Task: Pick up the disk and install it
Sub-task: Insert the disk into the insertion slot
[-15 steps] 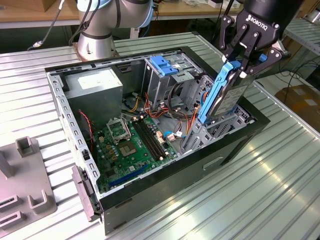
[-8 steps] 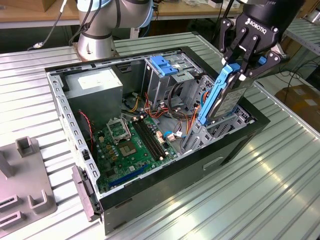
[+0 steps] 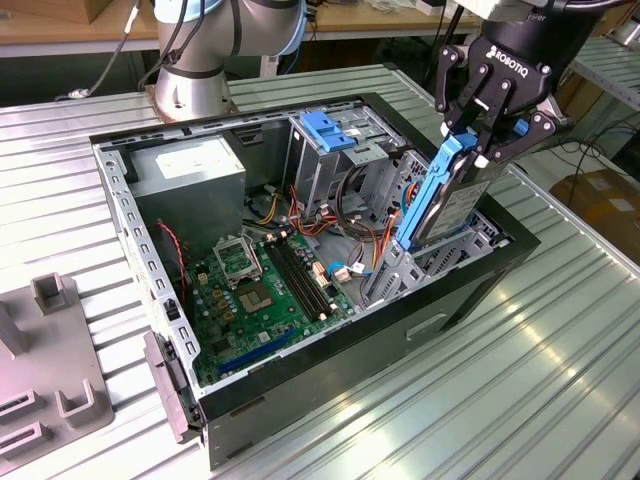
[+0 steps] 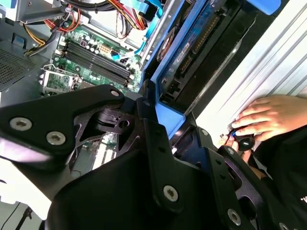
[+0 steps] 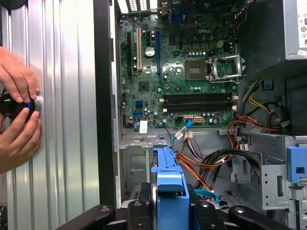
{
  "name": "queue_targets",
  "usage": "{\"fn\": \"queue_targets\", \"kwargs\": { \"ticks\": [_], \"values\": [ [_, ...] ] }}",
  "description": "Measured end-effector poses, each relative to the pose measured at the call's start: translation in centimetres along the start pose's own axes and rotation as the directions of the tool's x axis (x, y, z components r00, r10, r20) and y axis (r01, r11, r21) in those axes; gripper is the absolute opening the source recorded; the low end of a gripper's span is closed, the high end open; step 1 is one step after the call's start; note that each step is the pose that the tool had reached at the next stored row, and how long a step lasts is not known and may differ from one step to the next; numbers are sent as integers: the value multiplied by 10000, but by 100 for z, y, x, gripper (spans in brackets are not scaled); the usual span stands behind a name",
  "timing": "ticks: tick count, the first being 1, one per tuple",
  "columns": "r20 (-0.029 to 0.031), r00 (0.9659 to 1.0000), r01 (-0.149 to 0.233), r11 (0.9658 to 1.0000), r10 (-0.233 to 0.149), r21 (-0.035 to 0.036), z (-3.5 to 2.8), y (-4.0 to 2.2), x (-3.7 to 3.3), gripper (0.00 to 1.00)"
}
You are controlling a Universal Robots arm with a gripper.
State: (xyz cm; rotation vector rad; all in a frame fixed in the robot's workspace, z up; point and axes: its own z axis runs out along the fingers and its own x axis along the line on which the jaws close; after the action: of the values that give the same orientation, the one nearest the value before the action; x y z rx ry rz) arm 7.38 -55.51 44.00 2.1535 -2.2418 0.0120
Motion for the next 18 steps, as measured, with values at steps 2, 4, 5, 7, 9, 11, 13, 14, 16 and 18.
{"fn": "queue_targets", "kwargs": {
  "ticks": [2,4,5,7,9,11,13,14,16,18],
  "values": [
    [7,10000,2,10000,-2,3,29,-2,2,37],
    [1,10000,2,10000,-2,1,41,-2,2,37],
    [-2,10000,2,10000,-2,0,41,-2,2,37],
    [-1,10000,1,10000,-1,0,55,-1,1,37],
    [0,10000,1,10000,-1,0,97,-2,0,37],
    [0,10000,1,10000,-1,0,138,-3,-1,37],
    [0,10000,1,10000,-1,0,181,-4,-2,37],
    [-1,10000,1,10000,-1,0,201,-4,-3,37],
    [0,10000,1,10000,-1,0,241,-5,-4,37],
    [-1,10000,0,10000,0,-1,284,-5,-5,37]
  ]
}}
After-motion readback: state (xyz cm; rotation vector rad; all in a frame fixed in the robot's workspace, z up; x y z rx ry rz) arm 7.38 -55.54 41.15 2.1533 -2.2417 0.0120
